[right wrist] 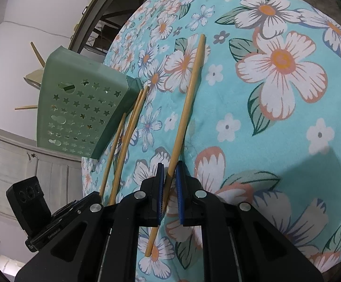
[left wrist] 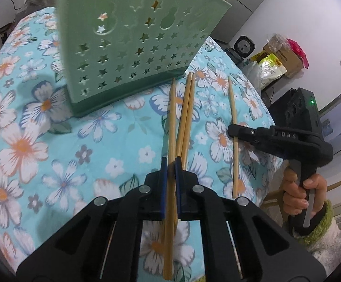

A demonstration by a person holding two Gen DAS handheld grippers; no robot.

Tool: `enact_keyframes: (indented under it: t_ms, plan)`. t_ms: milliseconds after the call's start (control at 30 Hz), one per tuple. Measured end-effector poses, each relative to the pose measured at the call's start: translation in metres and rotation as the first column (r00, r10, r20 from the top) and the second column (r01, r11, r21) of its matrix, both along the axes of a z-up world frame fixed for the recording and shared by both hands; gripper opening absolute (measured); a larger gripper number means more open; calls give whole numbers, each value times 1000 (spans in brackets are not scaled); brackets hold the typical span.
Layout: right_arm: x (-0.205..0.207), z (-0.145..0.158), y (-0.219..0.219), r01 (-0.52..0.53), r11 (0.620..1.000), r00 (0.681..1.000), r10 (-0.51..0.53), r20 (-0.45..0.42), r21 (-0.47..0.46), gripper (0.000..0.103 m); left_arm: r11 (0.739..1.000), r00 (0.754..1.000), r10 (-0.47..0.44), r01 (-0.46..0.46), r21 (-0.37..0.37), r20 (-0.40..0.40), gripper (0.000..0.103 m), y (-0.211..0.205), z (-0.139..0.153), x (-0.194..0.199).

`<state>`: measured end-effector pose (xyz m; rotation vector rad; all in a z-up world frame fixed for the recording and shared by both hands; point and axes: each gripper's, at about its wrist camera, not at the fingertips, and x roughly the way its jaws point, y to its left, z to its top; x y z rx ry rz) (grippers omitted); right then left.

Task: Organize utensils
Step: 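Lift the held chopsticks off the cloth with both tools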

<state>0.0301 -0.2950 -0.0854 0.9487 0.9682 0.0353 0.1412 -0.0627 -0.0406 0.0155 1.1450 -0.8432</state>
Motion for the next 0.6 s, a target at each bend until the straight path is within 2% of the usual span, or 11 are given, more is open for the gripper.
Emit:
enact_keyframes:
  t_ms: [333,600]
  plan:
    - [-20,-2,15,-47,996,998,50,-37,70,9,995,1000,19,-19,97,-7,5,32,3,-15]
    - [-24,4,20,-79,996,995,82,-59,50,10,993,1000,13,-14,120,8,6,32,2,-13]
